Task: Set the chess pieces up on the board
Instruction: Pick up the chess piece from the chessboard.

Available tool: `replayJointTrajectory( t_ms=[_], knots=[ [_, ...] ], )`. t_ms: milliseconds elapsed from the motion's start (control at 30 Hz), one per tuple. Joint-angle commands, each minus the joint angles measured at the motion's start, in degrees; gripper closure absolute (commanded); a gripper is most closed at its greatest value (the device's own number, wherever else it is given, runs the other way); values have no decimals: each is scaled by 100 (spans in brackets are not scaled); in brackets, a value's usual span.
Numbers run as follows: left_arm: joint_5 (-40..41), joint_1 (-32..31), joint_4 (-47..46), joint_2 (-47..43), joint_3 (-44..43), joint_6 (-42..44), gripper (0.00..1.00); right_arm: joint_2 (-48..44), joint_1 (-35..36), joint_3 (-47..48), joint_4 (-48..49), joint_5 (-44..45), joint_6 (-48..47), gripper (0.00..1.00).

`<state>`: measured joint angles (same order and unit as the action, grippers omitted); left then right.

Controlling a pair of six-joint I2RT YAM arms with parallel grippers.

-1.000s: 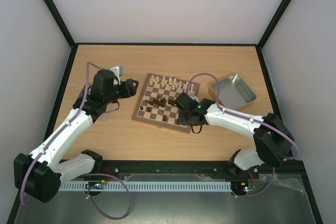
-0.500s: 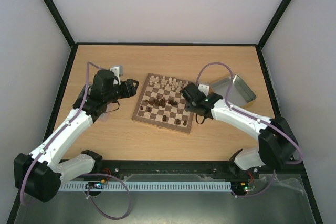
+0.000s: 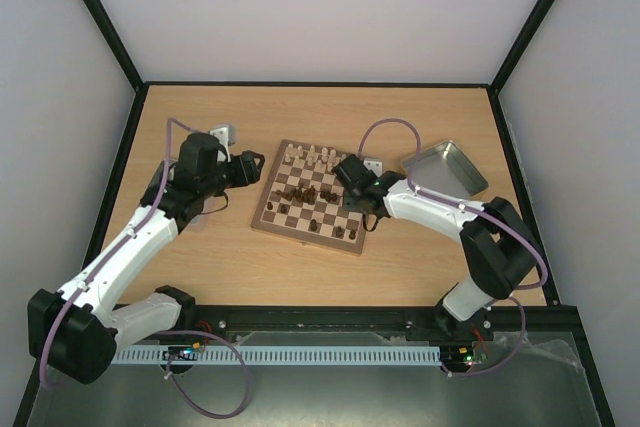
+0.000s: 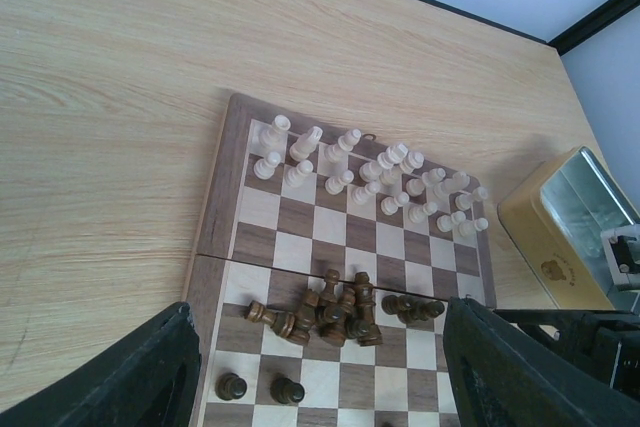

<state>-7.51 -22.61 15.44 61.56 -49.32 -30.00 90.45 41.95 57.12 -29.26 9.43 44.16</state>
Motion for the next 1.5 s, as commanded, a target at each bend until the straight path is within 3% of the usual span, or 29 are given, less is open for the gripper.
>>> replayJointTrajectory(
  t_ms=[0, 333, 600, 800, 1000, 1200, 1467],
  knots=[
    [-45, -35, -140, 7, 97, 7, 31, 157, -35, -77, 150, -35, -242, 67],
    [-40, -42, -147, -4, 107, 3, 31, 476, -37, -93, 96, -77, -454, 68],
    [-36, -50, -154, -4, 109, 3, 31, 523, -36, -172, 52, -321, -403, 76],
    [-39, -53, -164, 9, 111, 5, 31, 521, -38, -225, 104, -330, -374, 90],
    [-293, -50, -247, 68, 71, 27, 31, 175, -32, -266, 519, -215, -631, 91],
    [-1165, -42, -236, 216, -258, 126, 29, -552, -34, -276, 1374, -371, -1375, 92],
    [-3174, -24, -1154, 245, -539, -638, 20, -1712, -32, -406, 2786, -1928, -2683, 91]
  ],
)
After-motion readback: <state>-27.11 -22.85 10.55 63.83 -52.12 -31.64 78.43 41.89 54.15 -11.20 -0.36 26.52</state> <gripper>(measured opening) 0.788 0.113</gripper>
